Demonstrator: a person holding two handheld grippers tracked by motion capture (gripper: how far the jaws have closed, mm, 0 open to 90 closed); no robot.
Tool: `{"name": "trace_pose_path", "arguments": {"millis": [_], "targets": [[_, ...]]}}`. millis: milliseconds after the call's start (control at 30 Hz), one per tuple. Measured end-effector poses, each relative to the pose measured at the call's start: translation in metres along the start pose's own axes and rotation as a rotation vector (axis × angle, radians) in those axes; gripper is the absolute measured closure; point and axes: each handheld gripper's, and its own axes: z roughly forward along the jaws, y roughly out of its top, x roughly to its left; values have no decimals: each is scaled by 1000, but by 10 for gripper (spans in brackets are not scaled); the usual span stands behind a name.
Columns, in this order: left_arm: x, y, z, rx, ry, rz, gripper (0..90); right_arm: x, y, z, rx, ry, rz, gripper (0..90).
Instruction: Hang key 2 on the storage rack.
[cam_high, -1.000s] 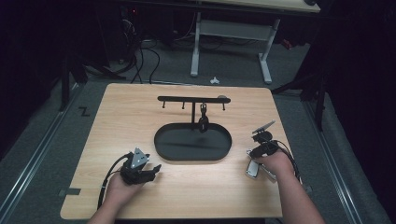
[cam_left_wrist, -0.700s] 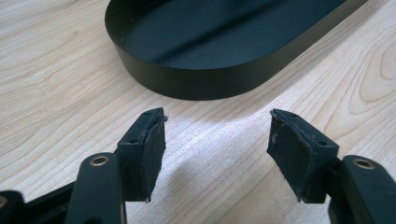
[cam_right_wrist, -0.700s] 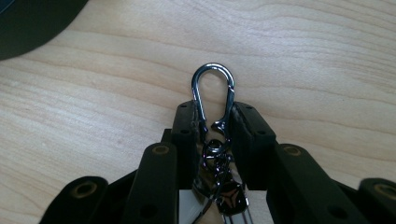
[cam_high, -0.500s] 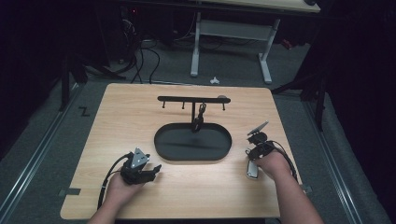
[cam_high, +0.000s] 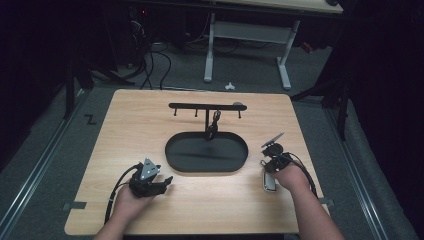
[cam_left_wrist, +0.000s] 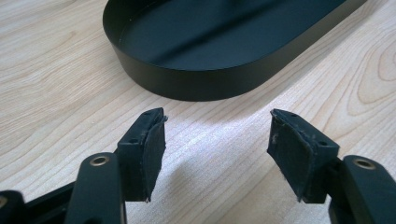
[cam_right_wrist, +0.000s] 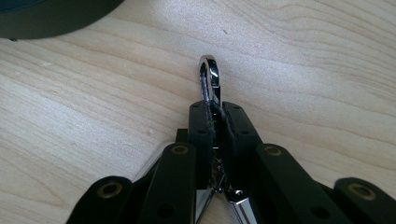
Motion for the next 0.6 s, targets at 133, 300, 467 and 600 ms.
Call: {"name": "trace_pose_path", "arguments": {"millis": [133,300,467,600], "targets": [[0,0,-1,-1,-2,-2,369,-8,1,3,13,76,54,830],[0,-1,0,7,-3,-1,369,-13,2,4,5,101,78,849],[0,-1,0,-1,3,-4,369,-10,1,4,-7,77,66,866],[0,0,-1,-6,3,-4,369,-7,-2,0,-6,71,57,866]]}}
